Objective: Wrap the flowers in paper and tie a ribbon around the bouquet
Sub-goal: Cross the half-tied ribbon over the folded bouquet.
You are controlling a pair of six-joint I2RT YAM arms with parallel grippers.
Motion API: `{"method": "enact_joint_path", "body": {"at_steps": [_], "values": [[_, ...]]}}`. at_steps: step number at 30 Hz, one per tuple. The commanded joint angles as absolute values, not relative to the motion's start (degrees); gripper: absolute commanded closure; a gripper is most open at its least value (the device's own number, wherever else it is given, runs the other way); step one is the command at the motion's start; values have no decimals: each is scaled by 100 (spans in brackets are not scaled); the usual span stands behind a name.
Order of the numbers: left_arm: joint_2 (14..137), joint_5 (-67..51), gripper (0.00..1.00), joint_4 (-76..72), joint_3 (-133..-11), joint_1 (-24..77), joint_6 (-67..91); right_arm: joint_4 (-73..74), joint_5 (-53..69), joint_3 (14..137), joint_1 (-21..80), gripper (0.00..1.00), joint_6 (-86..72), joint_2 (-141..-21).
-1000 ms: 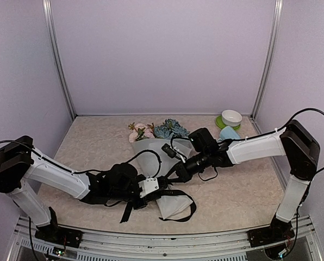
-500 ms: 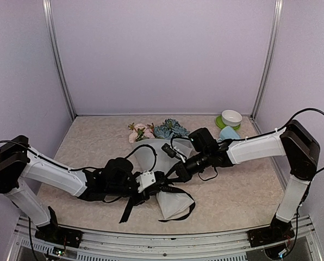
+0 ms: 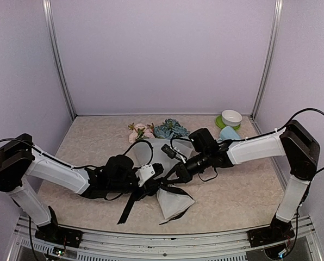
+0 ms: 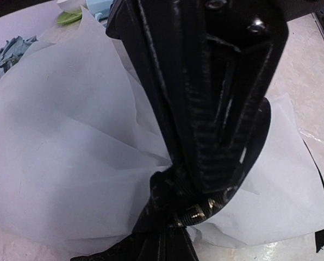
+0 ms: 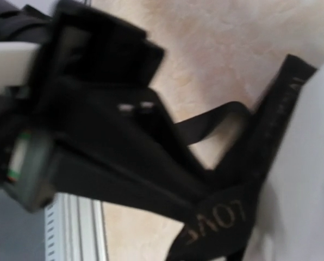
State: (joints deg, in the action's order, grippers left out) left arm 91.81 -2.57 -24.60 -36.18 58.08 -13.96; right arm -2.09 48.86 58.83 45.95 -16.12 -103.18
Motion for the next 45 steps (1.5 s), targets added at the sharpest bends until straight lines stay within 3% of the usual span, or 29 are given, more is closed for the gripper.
{"method": "enact_joint_path", "body": {"at_steps": [1,5,9,12,18,23,26,32,45], "values": [[9487,-20,100,-2432,-3960,5783,-1225,-433,5351,5815,4604,100,-1548,-10310],[9624,-38,99,-2560,-4036,5773,-1130,-83,5436,6035,4593,81,-1315,-10410],[9689,-142,99,-2502,-4034,5766,-1145,716,5027,6318,4353,48,-817,-10196],[9741,-130,99,-2470,-4047,5755,-1165,1240,4608,6472,4081,45,-630,-10082],[9797,-174,99,-2499,-4060,5748,-1123,1423,4130,6666,3842,50,-702,-10156],[9752,-222,98,-2470,-4062,5748,-1086,1590,4086,7001,3853,76,-644,-10598],[9726,-204,98,-2470,-4053,5748,-1060,1663,4186,7069,3958,84,-537,-10770],[9622,-312,98,-2635,-3991,5747,-996,1773,4447,7210,4211,91,-426,-11033],[9551,-438,96,-2778,-3946,5683,-893,1384,5251,7350,4609,91,-488,-11288]]}}
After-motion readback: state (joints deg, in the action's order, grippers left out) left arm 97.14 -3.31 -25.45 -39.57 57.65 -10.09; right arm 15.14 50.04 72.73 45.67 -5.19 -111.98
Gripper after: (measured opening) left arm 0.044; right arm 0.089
